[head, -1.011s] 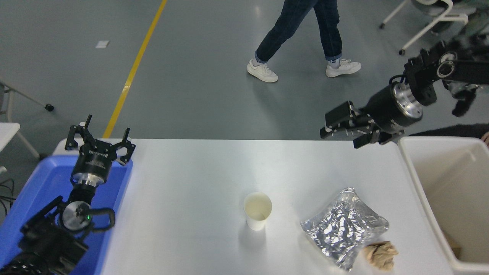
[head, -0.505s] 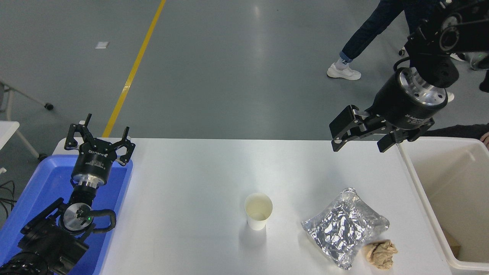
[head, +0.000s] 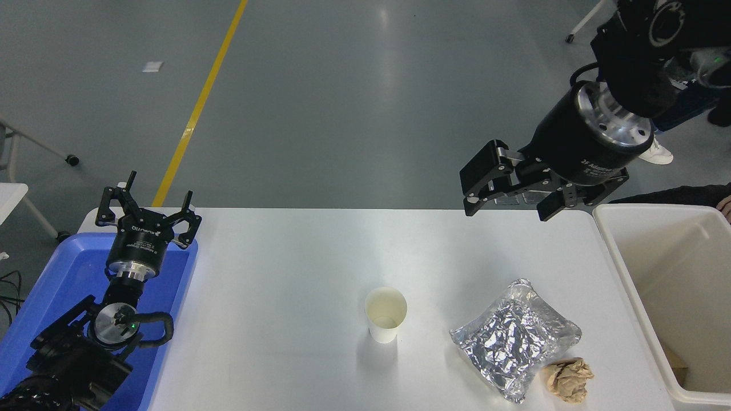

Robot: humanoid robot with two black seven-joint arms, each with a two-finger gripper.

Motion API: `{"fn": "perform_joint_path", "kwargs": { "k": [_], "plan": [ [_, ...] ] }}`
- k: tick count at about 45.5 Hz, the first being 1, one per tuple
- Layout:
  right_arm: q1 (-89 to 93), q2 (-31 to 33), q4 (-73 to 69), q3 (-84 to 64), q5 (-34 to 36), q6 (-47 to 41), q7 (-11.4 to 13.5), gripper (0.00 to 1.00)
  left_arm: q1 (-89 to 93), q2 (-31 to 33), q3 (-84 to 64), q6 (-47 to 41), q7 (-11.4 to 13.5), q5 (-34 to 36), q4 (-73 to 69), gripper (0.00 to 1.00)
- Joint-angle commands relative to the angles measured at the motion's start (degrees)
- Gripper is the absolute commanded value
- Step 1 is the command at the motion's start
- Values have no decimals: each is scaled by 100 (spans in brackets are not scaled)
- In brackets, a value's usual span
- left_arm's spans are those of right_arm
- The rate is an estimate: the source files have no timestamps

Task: Pick up paper cup place in dustbin

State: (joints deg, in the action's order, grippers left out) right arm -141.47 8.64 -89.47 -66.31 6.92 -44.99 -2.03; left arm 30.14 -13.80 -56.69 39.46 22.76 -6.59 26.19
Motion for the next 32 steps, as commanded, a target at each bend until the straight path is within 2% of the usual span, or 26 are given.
{"fn": "perform_joint_path", "kwargs": {
  "k": [1,9,14,25,32],
  "plan": [
    [1498,-494,982,741,2,-1,9,100,9,0,9,0,0,0,0,100],
    [3045,-855,2249,1146,-244,173,9,100,9,8,9,0,0,9,0,100],
    [3871,-864,2662,1418,-701,771,18,100,18,8,9,0,0,0,0,100],
    [5164,-864,3611,2060,-956,1246,36,100,18,8,9,0,0,9,0,100],
    [5823,-864,3981,2227,-1535,1571,36,100,18,8,9,9,0,9,0,100]
  ]
}}
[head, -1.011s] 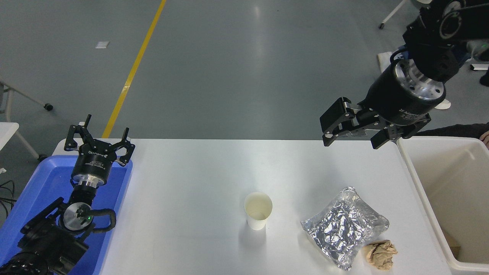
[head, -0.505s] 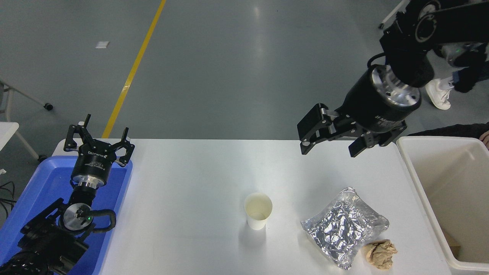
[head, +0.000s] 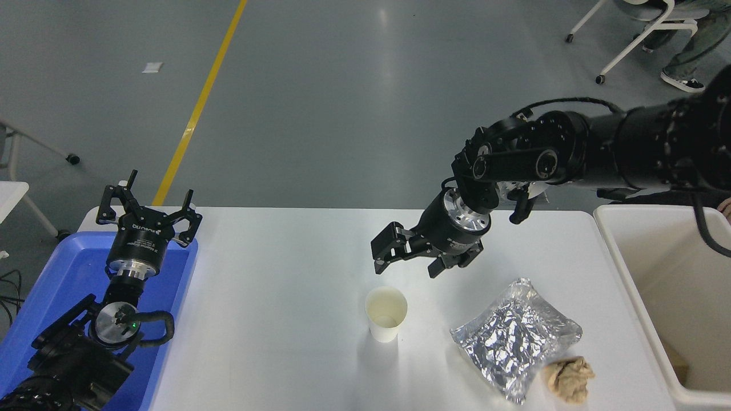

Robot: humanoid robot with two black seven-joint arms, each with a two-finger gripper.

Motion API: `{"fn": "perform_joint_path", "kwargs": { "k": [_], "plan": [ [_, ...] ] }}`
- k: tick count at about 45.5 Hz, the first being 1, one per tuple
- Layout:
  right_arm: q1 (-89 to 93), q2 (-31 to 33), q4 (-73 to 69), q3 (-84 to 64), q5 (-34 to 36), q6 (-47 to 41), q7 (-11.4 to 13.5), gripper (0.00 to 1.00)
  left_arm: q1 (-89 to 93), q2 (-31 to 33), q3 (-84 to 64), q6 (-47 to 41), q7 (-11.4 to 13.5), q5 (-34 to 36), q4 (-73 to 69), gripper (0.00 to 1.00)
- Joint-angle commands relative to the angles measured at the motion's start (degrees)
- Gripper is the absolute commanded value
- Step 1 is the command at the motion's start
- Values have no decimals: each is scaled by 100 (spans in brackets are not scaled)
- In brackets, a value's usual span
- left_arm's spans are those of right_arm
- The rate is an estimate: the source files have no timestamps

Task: Pick up paper cup place in dustbin

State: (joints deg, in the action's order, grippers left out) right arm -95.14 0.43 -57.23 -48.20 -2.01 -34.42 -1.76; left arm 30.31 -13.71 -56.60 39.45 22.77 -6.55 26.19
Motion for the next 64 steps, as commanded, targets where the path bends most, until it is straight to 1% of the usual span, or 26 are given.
{"fn": "perform_joint_path", "kwargs": {
  "k": [1,4,16,21,23,26,27,28,33,36,38,39,51,59,64],
  "plan": [
    [1269,-43,792,442,-730,550,9,100,1,0,0,1,-1,5,1,100],
    [1462,-43,853,530,-915,638,9,100,1,0,0,10,-1,5,1,100],
    [1963,-43,994,566,-1153,744,0,100,1,0,0,10,-1,5,1,100],
    [1999,-43,968,566,-1179,744,0,96,-7,-9,0,10,-1,-4,1,100],
    [2008,-43,968,566,-1179,744,0,85,-7,-9,-8,1,-1,-4,1,100],
    [2025,-43,977,566,-1188,744,-9,61,-7,-9,0,1,-1,-4,1,100],
    [2025,-43,985,566,-1188,744,-9,56,-7,-9,0,10,-1,-4,1,100],
    [2025,-43,994,566,-1188,744,-9,51,-7,-9,0,1,-1,-4,1,100],
    [2008,-43,985,574,-1170,708,0,35,-7,-9,-8,1,-1,-4,1,100],
    [2008,-43,977,574,-1144,700,0,17,-7,0,-8,10,-1,-4,1,100],
    [1990,-43,968,574,-1144,682,0,3,-7,-9,-8,10,-1,-4,1,100],
    [1990,-43,968,574,-1144,673,0,0,-7,-9,-8,1,-1,-4,1,100],
    [1850,-43,933,574,-1118,559,9,0,-7,-9,-8,1,-1,-4,1,100],
    [1534,-43,906,574,-1074,6,26,0,-7,0,-8,1,-1,-4,1,100],
    [1016,-43,714,566,-1039,-398,79,0,-7,0,-8,1,-1,-4,1,100]
  ]
}}
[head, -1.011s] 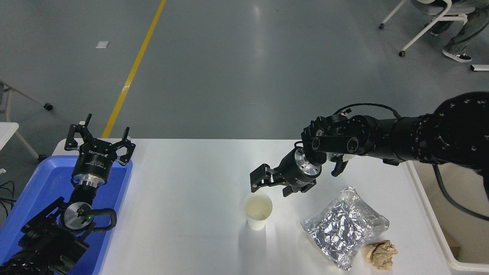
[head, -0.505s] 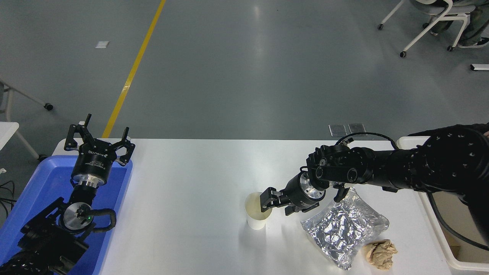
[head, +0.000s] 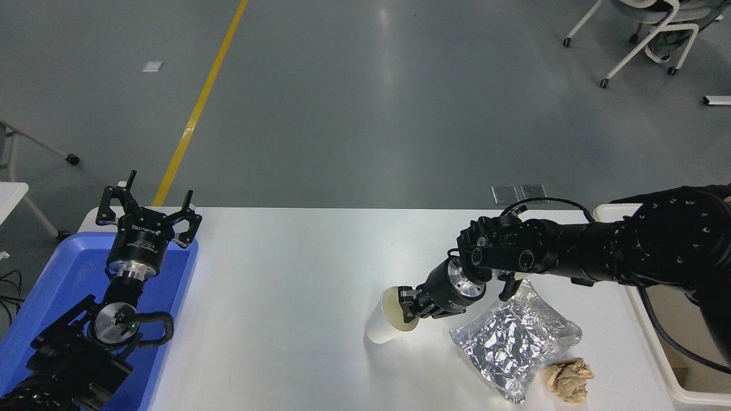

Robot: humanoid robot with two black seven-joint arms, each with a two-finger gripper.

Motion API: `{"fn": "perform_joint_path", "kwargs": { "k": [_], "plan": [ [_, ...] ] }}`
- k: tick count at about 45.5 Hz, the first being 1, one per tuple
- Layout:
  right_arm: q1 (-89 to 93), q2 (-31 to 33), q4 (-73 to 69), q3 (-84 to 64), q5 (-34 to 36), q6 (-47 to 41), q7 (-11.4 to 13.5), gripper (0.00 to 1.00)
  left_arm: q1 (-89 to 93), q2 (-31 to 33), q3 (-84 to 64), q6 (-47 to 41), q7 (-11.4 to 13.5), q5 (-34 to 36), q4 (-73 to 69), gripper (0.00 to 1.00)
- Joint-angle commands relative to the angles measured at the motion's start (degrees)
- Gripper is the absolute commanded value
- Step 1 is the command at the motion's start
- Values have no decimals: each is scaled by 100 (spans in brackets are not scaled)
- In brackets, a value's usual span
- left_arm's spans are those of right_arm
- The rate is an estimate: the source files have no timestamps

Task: Pick up paper cup place in dustbin

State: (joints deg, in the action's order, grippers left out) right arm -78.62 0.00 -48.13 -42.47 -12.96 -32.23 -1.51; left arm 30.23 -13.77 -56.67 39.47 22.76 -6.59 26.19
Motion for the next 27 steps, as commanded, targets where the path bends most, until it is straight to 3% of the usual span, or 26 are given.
{"fn": "perform_joint_path", "kwargs": {
  "k": [1,5,17,27],
  "plan": [
    [-819,0,-302,-42,75,-653,63,0,0,6,-2,-1,0,0,0,100],
    [-1645,113,-943,-130,127,-960,159,0,0,6,-2,-1,0,0,0,100],
    [-4660,1933,-3097,-586,356,-1277,230,0,-17,6,-11,-1,0,9,8,100],
    [-6462,2215,-3493,-1501,602,-1277,221,0,-17,6,-11,8,0,9,0,100]
  ]
}}
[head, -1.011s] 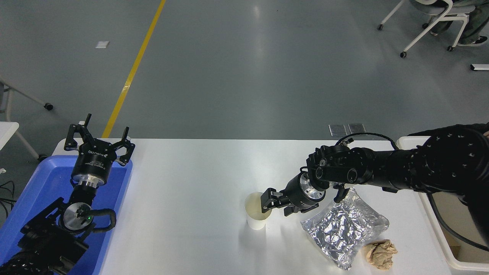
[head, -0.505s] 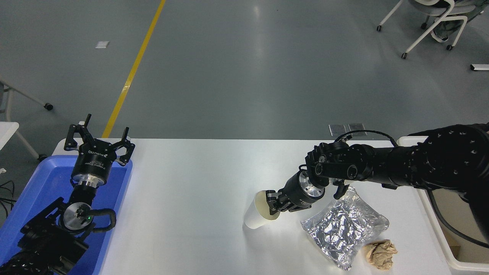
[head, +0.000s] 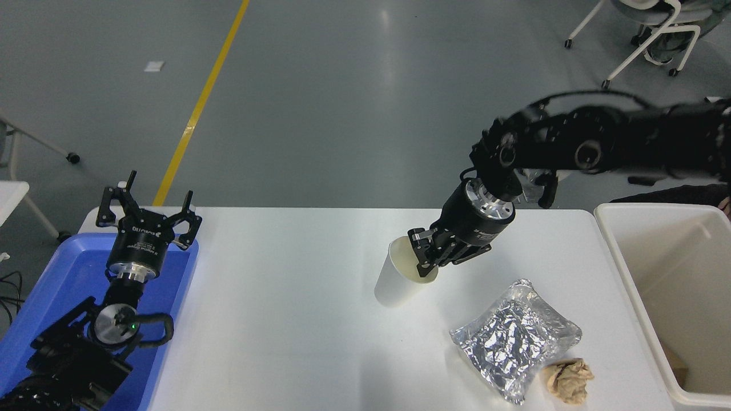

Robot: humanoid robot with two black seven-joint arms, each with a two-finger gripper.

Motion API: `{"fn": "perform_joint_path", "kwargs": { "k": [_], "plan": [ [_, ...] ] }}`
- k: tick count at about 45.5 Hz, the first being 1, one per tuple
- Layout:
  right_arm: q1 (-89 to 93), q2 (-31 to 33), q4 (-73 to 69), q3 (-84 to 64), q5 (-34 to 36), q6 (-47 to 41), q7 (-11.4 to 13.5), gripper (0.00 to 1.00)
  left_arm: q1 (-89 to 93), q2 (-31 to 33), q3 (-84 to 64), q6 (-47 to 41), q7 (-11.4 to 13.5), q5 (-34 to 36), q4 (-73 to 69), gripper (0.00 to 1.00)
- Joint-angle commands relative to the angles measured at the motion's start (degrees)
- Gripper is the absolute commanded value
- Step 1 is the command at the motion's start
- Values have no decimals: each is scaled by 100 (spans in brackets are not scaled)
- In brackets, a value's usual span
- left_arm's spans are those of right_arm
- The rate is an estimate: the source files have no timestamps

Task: Pick up paper cup place in dustbin

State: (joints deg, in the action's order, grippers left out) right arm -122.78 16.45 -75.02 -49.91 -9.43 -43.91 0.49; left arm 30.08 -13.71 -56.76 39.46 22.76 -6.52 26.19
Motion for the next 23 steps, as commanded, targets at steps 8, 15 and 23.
{"fn": "perform_joint_path", "kwargs": {
  "k": [8,15,23],
  "plan": [
    [-2751,544,-953,-915,328,-109,30,0,-2,-9,-2,9,0,1,0,100],
    [-2857,517,-953,-924,319,-109,39,0,-2,0,-2,9,-9,1,0,100],
    [-2804,544,-953,-1090,266,-109,48,0,-2,0,-2,9,-9,1,0,100]
  ]
}}
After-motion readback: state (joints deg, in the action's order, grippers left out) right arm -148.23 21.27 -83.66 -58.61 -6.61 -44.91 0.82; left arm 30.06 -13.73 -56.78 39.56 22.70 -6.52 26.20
